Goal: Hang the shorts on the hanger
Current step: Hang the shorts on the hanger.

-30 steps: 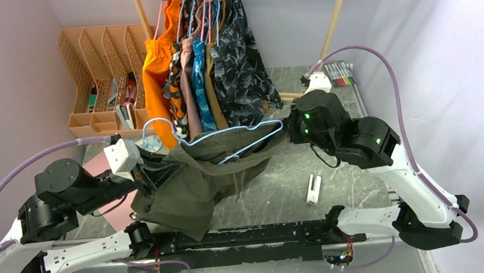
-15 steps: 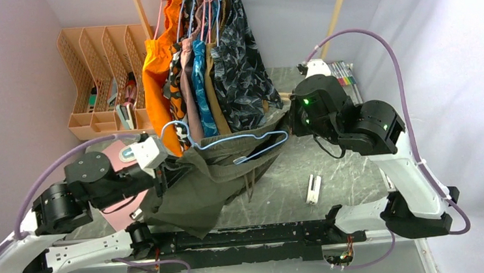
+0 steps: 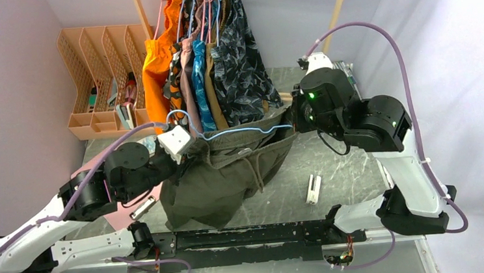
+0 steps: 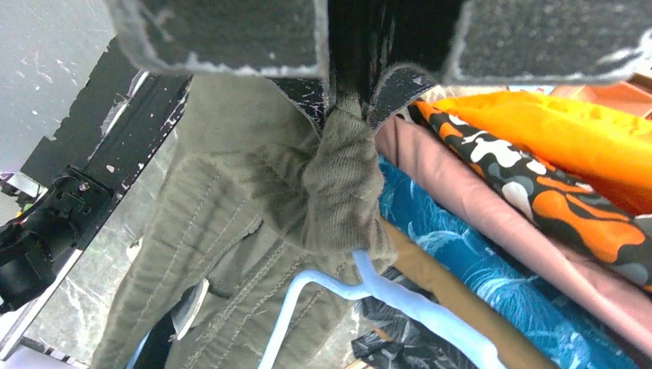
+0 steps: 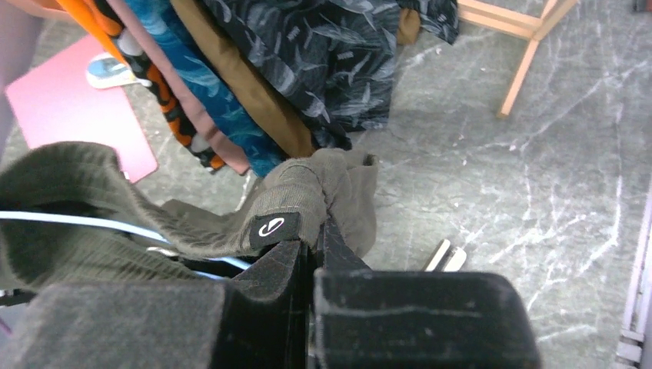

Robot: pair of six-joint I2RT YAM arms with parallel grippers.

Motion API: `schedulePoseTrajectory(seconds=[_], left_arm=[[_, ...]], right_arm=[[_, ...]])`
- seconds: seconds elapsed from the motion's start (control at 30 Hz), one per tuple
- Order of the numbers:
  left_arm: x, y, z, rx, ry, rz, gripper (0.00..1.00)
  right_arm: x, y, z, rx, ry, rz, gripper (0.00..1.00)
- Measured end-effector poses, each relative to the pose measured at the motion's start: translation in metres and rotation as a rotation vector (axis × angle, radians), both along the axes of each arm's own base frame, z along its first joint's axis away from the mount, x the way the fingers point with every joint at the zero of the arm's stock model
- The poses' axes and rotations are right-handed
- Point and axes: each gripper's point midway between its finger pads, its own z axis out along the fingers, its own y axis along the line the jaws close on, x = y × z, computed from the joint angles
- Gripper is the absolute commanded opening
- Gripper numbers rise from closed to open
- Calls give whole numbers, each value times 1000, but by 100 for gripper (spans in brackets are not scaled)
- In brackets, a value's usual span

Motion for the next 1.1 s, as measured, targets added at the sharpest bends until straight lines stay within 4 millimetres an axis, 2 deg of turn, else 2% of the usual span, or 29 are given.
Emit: schedulePoseTrajectory(seconds=[0.1, 0.23, 0.37, 0.57, 0.7, 0.9, 1.1], left_arm=[[0, 10, 1, -1, 2, 33, 7], [-6, 27, 15, -54, 0, 51, 7], [-9, 35, 23, -95, 6, 64, 7], [3, 27, 5, 0, 38, 118, 7], [12, 26, 1, 49, 35, 165, 7], [14, 21, 6, 57, 21, 154, 7], [3, -9, 7, -24, 29, 17, 7]], right_arm=[[2, -5, -12, -43, 10, -22, 0], [7, -9, -27, -98, 24, -55, 0], [13, -8, -31, -108, 24, -83, 0], [23, 1, -14, -78, -6, -101, 0], [24, 6, -6, -55, -13, -93, 0], [25, 12, -11, -50, 8, -85, 0], [32, 25, -24, -48, 29, -84, 0]])
